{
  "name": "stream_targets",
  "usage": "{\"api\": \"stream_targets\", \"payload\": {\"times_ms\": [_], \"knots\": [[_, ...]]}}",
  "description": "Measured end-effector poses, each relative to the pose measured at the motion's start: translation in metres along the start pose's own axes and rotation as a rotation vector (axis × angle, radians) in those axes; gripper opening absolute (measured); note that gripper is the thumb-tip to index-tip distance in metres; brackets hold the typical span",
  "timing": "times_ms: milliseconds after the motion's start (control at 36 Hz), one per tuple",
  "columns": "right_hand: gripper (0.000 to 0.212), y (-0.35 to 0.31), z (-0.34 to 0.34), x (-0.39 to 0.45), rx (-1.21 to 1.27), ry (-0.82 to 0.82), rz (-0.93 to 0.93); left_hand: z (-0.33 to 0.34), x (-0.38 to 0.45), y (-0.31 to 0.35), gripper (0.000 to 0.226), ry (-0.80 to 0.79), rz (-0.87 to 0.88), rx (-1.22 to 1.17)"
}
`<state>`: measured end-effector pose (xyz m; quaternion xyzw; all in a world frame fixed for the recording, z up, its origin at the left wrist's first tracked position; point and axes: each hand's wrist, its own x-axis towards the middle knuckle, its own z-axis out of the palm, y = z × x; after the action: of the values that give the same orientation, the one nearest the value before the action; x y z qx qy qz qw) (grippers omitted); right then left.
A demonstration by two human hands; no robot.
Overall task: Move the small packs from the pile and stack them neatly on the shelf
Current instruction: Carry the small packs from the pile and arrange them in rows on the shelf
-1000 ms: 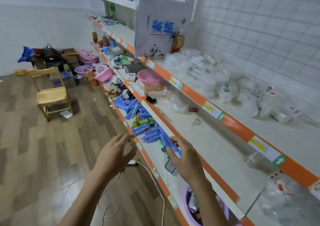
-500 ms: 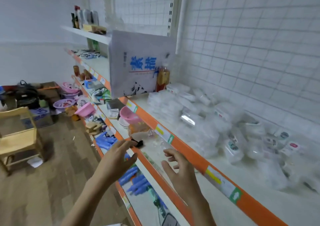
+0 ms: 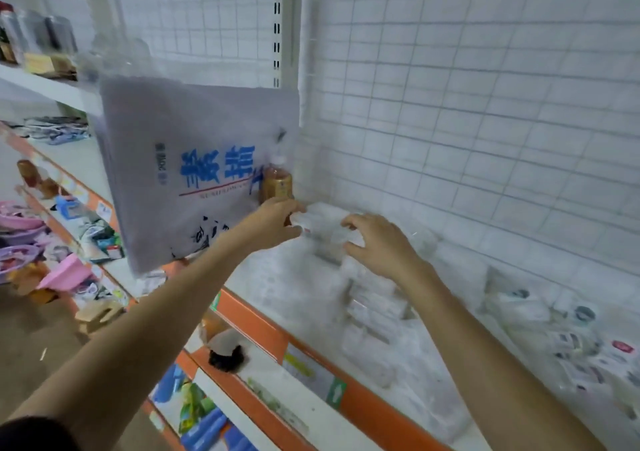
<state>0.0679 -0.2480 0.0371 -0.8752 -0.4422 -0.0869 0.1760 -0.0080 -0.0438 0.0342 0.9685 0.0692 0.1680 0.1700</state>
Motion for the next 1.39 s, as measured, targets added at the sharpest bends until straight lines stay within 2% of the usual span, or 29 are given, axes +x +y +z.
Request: {"api": "stream_targets", "payload": {"times_ms": [56, 139, 250, 333, 444, 528, 639, 750, 833, 889, 944, 1000, 1056, 1111, 1167, 1278, 1389], "knots": [[0.046, 0.007, 0.003, 0.019, -0.218, -0.089, 0.037, 0.004, 0.022, -0.016, 0.044, -0.065, 0.035, -0.03], [0.05, 0.014, 0.004, 0.039, -0.394, -0.218, 0.107, 0.009, 0.05, -0.034, 0.045, -0.166, 0.073, -0.131], [0.055, 0.024, 0.011, 0.051, -0.347, -0.42, 0.32, 0.021, 0.073, -0.054, 0.053, -0.335, 0.115, -0.178], [0.055, 0.02, 0.008, 0.051, -0.283, -0.473, 0.454, 0.031, 0.081, -0.064, 0.05, -0.376, 0.123, -0.33], [0.05, 0.012, 0.006, 0.049, -0.264, -0.426, 0.456, 0.041, 0.09, -0.074, 0.042, -0.322, 0.094, -0.537], [0.043, 0.009, 0.008, 0.045, -0.135, -0.317, 0.465, 0.04, 0.096, -0.078, 0.043, -0.294, 0.094, -0.701], [0.032, -0.001, 0.006, 0.042, 0.042, -0.145, 0.535, 0.029, 0.094, -0.078, 0.03, -0.251, 0.17, -0.765], [0.034, -0.006, 0.002, 0.042, 0.158, 0.028, 0.594, 0.024, 0.091, -0.079, 0.017, -0.27, 0.17, -0.819], [0.033, -0.009, 0.005, 0.043, 0.288, 0.008, 0.616, 0.027, 0.083, -0.08, 0.014, -0.333, 0.155, -0.855], [0.031, -0.012, 0.011, 0.043, 0.282, -0.029, 0.621, 0.032, 0.078, -0.083, 0.016, -0.333, 0.157, -0.838], [0.027, -0.014, 0.016, 0.044, 0.253, -0.011, 0.631, 0.033, 0.074, -0.085, 0.022, -0.317, 0.159, -0.823], [0.024, -0.015, 0.02, 0.046, 0.284, -0.005, 0.646, 0.028, 0.069, -0.085, 0.036, -0.375, 0.162, -0.846], [0.034, -0.019, 0.02, 0.047, 0.336, -0.054, 0.669, 0.024, 0.066, -0.088, 0.06, -0.459, 0.18, -0.821], [0.061, -0.022, 0.02, 0.047, 0.354, -0.12, 0.678, 0.022, 0.064, -0.093, 0.08, -0.491, 0.21, -0.73], [0.081, -0.023, 0.02, 0.046, 0.319, -0.16, 0.665, 0.021, 0.063, -0.095, 0.081, -0.487, 0.244, -0.633], [0.077, -0.022, 0.025, 0.047, 0.162, -0.118, 0.621, 0.02, 0.06, -0.089, 0.065, -0.44, 0.329, -0.537], [0.073, -0.026, 0.021, 0.041, -0.01, -0.021, 0.544, 0.021, 0.064, -0.086, 0.067, -0.268, 0.363, -0.431]]}}
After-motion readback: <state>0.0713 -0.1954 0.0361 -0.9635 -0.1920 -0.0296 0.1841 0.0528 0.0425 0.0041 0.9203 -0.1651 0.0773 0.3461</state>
